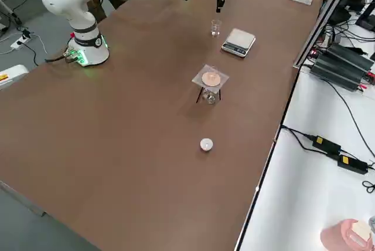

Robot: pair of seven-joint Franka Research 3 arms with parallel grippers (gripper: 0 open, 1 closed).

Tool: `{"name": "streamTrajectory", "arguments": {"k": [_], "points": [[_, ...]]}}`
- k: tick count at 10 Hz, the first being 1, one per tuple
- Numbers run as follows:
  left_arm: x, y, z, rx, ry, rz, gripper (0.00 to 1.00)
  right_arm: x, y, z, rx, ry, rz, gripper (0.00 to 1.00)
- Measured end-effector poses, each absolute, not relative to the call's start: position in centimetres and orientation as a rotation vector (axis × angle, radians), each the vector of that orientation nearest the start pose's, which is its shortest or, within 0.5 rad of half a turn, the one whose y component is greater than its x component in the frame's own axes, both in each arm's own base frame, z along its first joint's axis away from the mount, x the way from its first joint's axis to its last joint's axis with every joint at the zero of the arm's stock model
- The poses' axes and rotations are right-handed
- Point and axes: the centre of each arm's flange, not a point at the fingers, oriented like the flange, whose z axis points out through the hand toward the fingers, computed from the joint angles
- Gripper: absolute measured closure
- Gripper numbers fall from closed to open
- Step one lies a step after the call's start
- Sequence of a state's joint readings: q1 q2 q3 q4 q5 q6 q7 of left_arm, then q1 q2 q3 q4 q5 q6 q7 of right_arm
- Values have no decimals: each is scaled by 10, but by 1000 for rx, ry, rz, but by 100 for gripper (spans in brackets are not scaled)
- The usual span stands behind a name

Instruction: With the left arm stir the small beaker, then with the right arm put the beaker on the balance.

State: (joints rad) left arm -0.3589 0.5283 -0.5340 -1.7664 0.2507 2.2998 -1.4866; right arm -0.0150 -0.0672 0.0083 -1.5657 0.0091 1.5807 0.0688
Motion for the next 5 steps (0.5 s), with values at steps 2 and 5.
{"name": "streamTrajectory", "arguments": {"k": [2,5], "points": [[445,-489,303,-3109,-801,61,92,535,-4,664,-3125,122,-128,0],[438,-496,305,-3107,-796,64,92,535,-5,664,-3125,127,-128,0]]}}
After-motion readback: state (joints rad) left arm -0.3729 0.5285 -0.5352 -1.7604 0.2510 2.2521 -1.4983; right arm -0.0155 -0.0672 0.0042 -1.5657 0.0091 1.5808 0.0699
